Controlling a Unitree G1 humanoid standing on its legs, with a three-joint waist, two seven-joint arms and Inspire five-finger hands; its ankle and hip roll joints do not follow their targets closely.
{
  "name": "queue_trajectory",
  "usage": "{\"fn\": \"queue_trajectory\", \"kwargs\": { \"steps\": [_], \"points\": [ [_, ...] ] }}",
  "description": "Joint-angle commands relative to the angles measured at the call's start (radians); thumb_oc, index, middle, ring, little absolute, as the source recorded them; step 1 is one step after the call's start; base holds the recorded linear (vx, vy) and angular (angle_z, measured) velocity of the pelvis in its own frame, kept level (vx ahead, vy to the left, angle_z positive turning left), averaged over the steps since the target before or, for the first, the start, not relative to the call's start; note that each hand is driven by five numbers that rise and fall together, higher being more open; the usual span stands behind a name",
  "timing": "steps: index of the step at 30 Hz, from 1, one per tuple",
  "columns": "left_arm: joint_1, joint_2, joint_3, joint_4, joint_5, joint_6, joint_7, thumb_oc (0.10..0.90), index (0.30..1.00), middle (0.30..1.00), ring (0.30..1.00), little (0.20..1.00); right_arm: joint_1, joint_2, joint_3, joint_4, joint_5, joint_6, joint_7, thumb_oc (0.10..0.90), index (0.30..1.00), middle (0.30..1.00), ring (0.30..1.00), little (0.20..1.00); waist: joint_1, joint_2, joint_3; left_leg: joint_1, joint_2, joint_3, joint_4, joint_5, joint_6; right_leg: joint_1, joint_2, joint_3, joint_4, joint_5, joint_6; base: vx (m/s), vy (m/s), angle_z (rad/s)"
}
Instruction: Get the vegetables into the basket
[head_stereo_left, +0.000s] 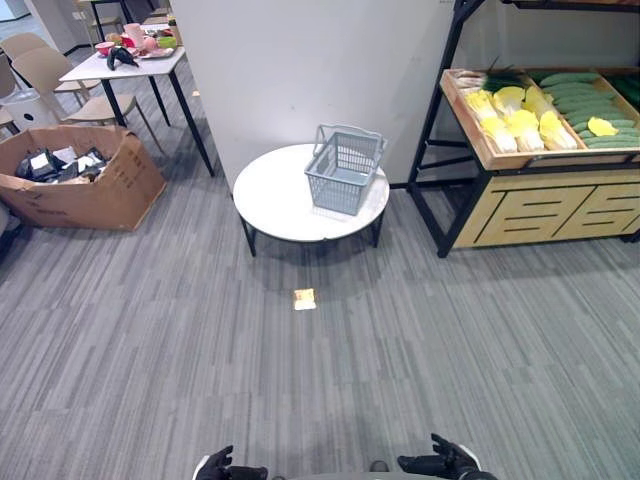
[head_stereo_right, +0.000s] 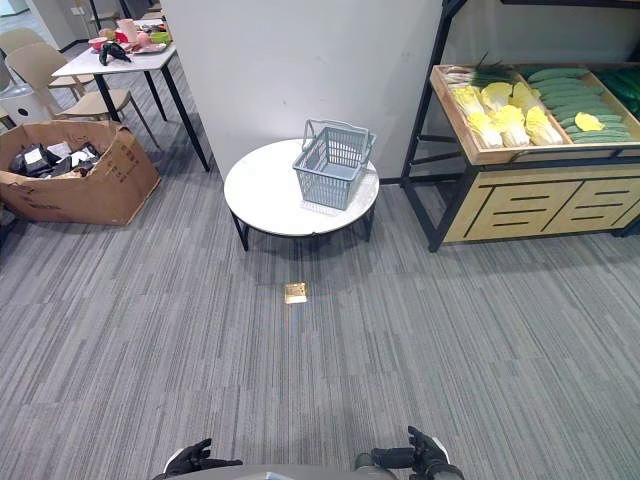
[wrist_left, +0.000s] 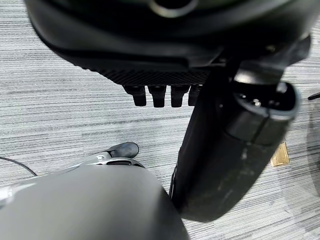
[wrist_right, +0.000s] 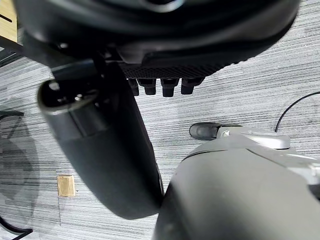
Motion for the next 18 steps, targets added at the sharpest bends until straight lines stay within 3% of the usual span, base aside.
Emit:
{"fn": "queue_trajectory", "kwargs": {
  "steps": [1,10,13,18],
  "points": [
    [-0.016,-0.043,-0.027,0.043,0.030,0.006,-0.006,0.900,1.000,1.000,1.000,1.000,-0.028,-0.012,0.047,0.048,-0.010,0.002,-0.005,0.900,1.000,1.000,1.000,1.000,-0.015,-0.027,0.048,0.023,0.025,-0.065,0.000,-0.033,-0.051,-0.009,-0.042,0.022,-0.001,0.034,0.073,0.00,0.000,0.00],
    [-0.021,-0.044,-0.033,0.040,0.035,0.006,0.002,0.900,1.000,1.000,1.000,1.000,-0.034,-0.015,0.037,0.048,0.005,0.004,-0.010,0.900,1.000,1.000,1.000,1.000,-0.019,-0.026,0.057,0.017,0.027,-0.067,0.000,-0.030,-0.053,-0.017,-0.039,0.025,-0.001,0.036,0.073,0.00,-0.001,0.00],
    [-0.035,-0.038,-0.042,0.036,0.038,0.008,0.009,0.900,1.000,1.000,1.000,1.000,-0.050,-0.025,0.015,0.044,0.038,0.003,-0.022,0.900,1.000,1.000,1.000,1.000,-0.027,-0.021,0.077,-0.003,0.035,-0.070,0.000,-0.023,-0.053,-0.060,-0.038,0.030,0.052,0.025,0.067,-0.07,-0.009,-0.02],
    [-0.057,-0.016,-0.048,0.012,0.013,0.000,0.019,0.900,1.000,1.000,1.000,1.000,-0.078,-0.064,-0.010,0.020,0.084,-0.013,-0.033,0.900,1.000,1.000,1.000,1.000,-0.036,0.002,0.133,-0.059,0.059,-0.088,0.000,0.010,-0.053,-0.185,-0.014,0.033,0.213,-0.045,0.049,-0.05,-0.044,0.02]
  ]
}}
